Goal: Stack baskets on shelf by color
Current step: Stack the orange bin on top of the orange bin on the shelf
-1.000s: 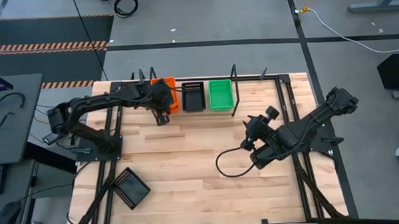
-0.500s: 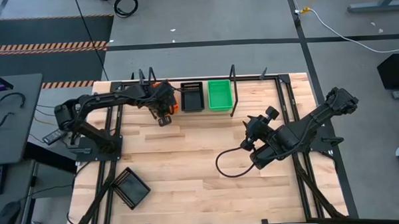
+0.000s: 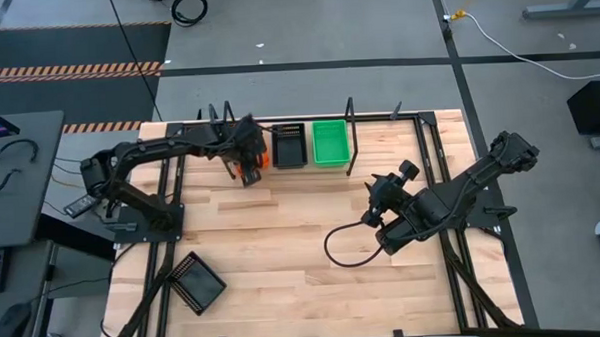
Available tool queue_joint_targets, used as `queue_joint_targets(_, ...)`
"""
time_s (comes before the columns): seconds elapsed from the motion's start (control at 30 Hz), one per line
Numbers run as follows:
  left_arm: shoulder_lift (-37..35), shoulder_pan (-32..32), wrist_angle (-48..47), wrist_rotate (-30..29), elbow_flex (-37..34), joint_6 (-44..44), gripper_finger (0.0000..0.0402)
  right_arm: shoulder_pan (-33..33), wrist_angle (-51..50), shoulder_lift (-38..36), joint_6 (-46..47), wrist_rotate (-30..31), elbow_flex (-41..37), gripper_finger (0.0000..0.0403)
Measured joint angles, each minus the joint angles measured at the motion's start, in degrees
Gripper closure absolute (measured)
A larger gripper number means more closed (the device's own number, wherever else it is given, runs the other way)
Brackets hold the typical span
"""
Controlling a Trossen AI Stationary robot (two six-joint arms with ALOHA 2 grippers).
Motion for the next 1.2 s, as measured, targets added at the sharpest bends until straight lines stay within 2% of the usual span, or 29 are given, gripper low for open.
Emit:
queue_joint_targets(0.3, 0.0, -1.08, -5.32, 0.23, 4.13, -2.92, 0.0277, 0.0, 0.01, 0.0, 0.0, -0.01, 0.0, 0.0277)
queue_joint_targets(0.5, -0.02, -4.34, -5.27, 1.25, 2.81, -5.55, 0.0276, 0.0, 0.13, 0.0, 0.0, 0.0, 0.0, 0.0277)
queue_joint_targets(0.67, 0.0, -5.81, -5.36, -0.71, 0.06, -5.51, 0.0277, 0.0, 1.11, 0.0, -0.17, 0.0, 0.0, 0.0277)
queue_joint_targets(0.9, 0.0, -5.53, -5.2, -6.99, -1.75, -3.79, 0.0278, 0.0, 2.6, 0.0, -1.02, 0.01, 0.0, 0.0277)
queue_joint_targets(1.2, 0.0, -7.66, -3.63, -6.42, 0.14, -2.6, 0.0283, -0.12, 3.01, 0.0, -2.14, 0.01, 0.0, 0.0277)
